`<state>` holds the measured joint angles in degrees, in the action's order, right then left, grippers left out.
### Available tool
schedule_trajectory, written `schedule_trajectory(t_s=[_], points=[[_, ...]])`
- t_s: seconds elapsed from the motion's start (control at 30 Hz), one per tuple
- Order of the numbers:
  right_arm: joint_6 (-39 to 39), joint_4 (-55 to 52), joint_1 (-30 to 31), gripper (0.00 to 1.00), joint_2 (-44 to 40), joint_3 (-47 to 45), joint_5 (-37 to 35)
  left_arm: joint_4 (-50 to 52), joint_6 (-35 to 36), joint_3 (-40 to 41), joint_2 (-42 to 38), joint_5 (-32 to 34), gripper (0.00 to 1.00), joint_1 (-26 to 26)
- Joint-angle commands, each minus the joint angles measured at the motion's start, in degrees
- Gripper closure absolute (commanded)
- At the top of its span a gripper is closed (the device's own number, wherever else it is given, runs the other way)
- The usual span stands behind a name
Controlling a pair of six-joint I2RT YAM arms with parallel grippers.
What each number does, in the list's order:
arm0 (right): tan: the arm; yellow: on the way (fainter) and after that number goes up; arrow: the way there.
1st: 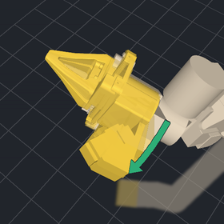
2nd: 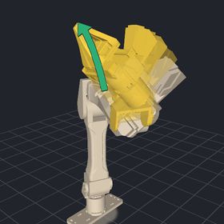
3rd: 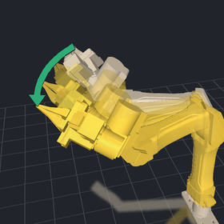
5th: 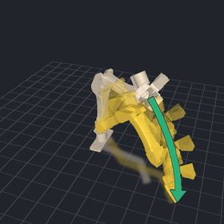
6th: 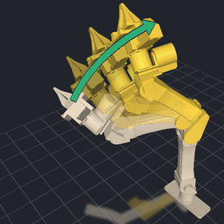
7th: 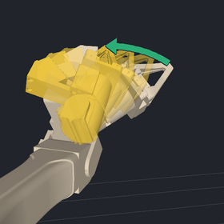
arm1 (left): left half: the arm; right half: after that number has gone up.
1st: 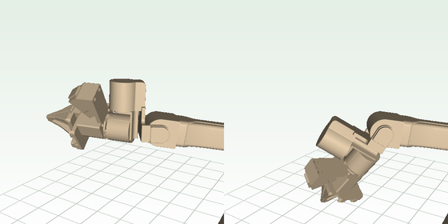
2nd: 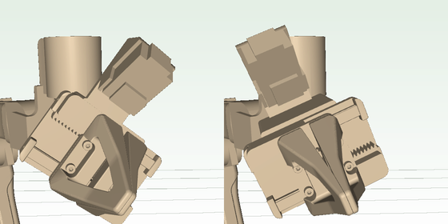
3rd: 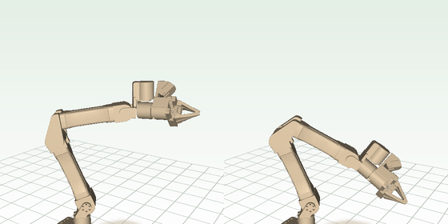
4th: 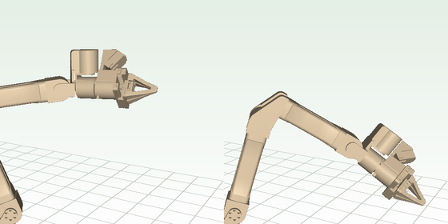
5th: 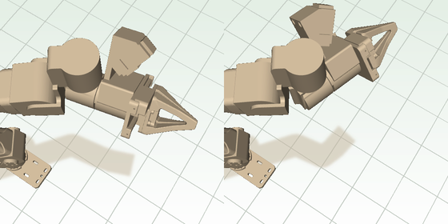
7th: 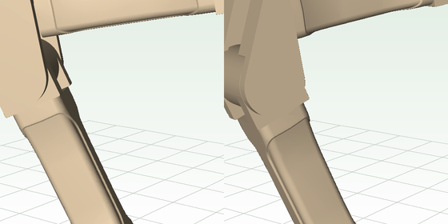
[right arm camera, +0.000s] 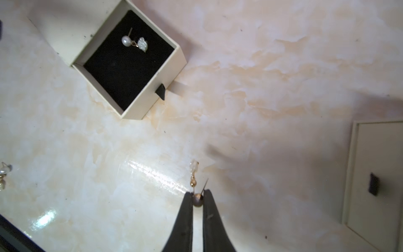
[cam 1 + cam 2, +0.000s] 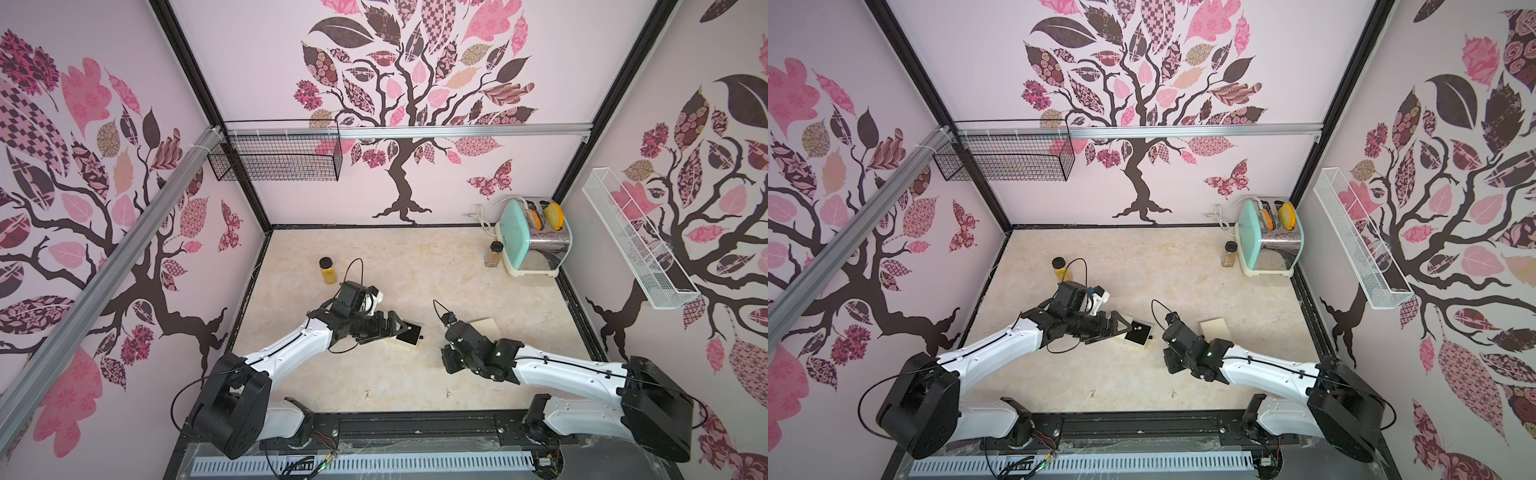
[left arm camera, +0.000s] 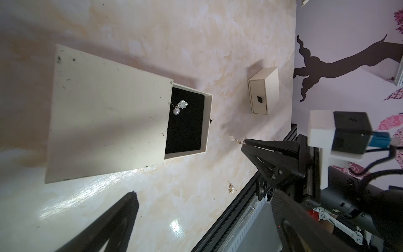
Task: Place the earrings into the drawer-style jewelry box
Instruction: Pick up the earring from the center of the board.
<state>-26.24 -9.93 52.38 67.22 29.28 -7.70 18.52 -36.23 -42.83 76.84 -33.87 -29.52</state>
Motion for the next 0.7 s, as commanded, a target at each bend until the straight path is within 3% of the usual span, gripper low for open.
schedule_trajectory(t_s=[0.0,0.2,0.43,0.67], points=[[4.5,9.4,0.2,0.91,-3.7,-2.4,-0.1,-2.1,0.0,-1.1,0.2,-2.6,0.02,0.8],[10.0,20.0,0.3,0.93,-5.6,-5.8,2.8,-5.6,-1.0,-1.1,0.6,-8.6,0.04,1.0],[14.8,35.1,2.6,0.97,-3.7,-9.3,4.8,-10.7,-3.4,-0.8,1.4,-15.7,0.17,1.0],[19.1,44.4,3.6,0.98,-2.6,-12.3,6.5,-13.0,-4.7,-0.9,2.5,-18.3,0.25,1.0]])
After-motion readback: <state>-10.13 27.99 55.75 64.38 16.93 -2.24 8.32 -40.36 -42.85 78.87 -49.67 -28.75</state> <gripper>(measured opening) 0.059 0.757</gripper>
